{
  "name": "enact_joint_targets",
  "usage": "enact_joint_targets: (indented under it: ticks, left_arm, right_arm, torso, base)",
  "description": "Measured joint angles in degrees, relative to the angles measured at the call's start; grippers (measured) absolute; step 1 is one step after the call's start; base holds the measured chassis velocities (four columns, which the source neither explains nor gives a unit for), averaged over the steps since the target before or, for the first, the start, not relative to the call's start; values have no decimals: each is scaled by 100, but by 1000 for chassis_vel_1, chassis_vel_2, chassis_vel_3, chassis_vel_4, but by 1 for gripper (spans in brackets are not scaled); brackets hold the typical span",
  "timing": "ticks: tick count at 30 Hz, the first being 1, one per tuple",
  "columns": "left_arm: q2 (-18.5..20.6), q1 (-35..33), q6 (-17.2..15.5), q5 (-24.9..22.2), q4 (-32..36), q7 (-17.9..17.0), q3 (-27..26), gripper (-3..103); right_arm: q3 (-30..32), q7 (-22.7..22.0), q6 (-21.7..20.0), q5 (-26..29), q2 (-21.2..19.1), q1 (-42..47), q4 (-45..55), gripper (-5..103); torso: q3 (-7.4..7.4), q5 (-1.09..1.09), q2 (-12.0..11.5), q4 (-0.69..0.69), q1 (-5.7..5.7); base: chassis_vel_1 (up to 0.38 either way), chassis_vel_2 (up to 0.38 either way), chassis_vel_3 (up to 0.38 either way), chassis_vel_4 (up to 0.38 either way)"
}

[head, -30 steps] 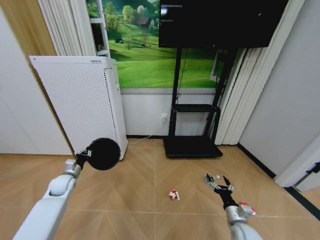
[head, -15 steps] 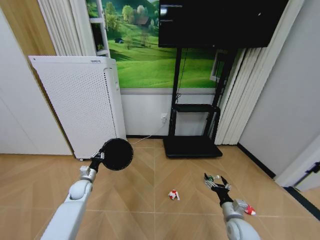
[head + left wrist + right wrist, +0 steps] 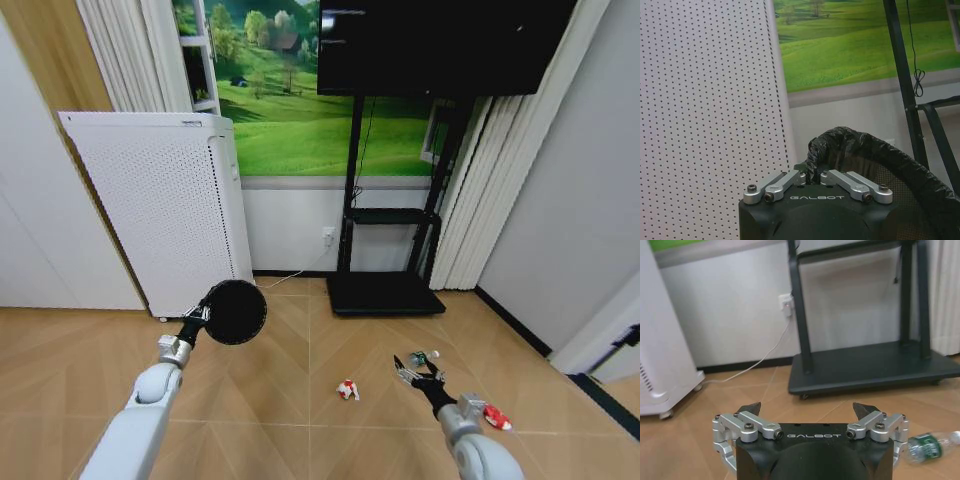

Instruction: Pick up the trash bin and place the garbage on the floor into it.

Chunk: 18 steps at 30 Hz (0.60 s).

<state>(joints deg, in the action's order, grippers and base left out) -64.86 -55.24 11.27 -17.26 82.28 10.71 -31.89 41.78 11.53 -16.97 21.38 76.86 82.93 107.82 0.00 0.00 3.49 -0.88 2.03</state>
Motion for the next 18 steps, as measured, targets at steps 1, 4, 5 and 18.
enact_joint_targets:
  ticks: [1,4,5,18]
  left_arm:
    - [1,8,-7,5,9,0,9,7]
    - [18,11,-37,3,70,-15,22,7]
    - [28,8,-48,1,92,-20,22,7]
    - [139,-57,-162,-85,320,-101,-18,7]
  right_arm:
    - [-173,2,-99,4,-82,-83,-62,100]
    - [-472,0,-183,18,-241,-277,-246,100]
    - [-601,-3,-202,18,-317,-364,-345,100]
    - [-1797,-341,-652,433,-524,-1289,-1349,100]
  torso:
    - [0,-1,0,1,0]
    - [0,0,0,1,0]
    - [0,0,0,1,0]
    - [0,-1,0,0,0]
  base:
    - [0,0,0,0]
    - [0,0,0,0]
    - [0,0,0,0]
    - [0,0,0,0]
